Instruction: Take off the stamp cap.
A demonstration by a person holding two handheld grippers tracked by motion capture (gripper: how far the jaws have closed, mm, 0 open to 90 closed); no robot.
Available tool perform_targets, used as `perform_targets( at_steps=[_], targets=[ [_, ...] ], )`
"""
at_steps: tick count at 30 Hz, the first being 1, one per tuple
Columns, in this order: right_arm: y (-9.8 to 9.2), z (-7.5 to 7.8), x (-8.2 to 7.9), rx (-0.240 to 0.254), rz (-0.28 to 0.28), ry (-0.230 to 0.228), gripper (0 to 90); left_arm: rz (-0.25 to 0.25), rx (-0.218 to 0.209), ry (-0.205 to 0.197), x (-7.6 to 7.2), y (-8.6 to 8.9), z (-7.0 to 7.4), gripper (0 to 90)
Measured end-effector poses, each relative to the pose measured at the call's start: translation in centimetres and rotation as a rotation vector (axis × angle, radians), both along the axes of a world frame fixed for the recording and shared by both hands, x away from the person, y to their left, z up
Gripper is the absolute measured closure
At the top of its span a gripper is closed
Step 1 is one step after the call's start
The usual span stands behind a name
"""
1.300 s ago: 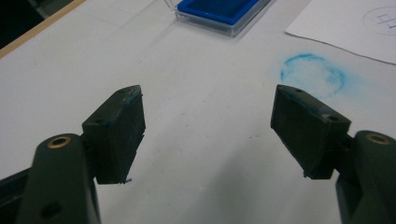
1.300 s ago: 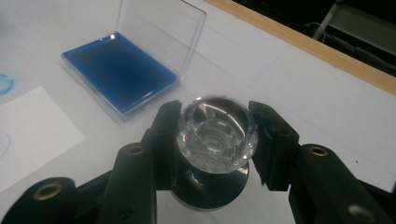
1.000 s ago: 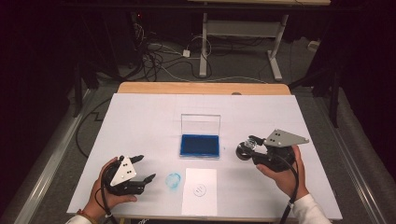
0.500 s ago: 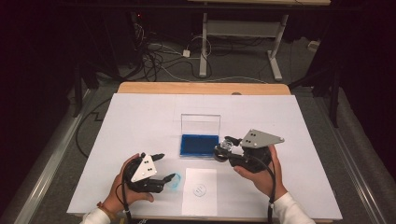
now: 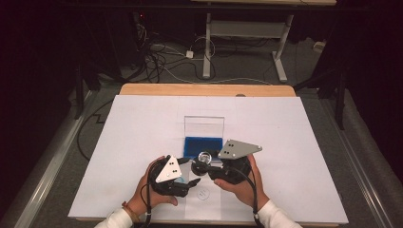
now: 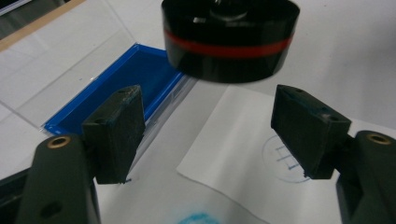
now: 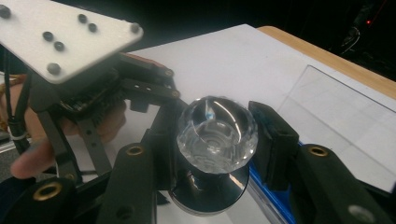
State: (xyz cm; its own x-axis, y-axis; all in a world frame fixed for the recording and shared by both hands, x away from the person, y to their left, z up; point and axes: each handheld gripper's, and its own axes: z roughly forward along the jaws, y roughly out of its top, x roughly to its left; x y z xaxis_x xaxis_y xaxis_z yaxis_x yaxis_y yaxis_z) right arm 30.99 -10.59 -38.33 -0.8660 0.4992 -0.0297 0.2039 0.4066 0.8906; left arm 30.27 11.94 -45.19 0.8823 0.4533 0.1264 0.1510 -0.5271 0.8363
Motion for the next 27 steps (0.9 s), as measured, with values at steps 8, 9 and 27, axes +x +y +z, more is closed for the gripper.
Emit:
perform_targets(
  at_steps=[8,9,27],
  targets=[
    [0.4,-0.5,-0.2,0.008,0.016,0.012,57.3,-0.033,-0.018,0.017,0.0,-0.7,-0.2,28.4],
    [0.5,-0.5,-0.3,0.011,0.018,0.014,57.3,-0.033,-0.018,0.017,0.0,-0.7,-0.2,28.5],
    [0.6,-1.5,-0.2,0.027,0.021,0.031,57.2,-0.03,0.02,-0.007,-0.1,-0.9,-0.2,35.7]
  ],
)
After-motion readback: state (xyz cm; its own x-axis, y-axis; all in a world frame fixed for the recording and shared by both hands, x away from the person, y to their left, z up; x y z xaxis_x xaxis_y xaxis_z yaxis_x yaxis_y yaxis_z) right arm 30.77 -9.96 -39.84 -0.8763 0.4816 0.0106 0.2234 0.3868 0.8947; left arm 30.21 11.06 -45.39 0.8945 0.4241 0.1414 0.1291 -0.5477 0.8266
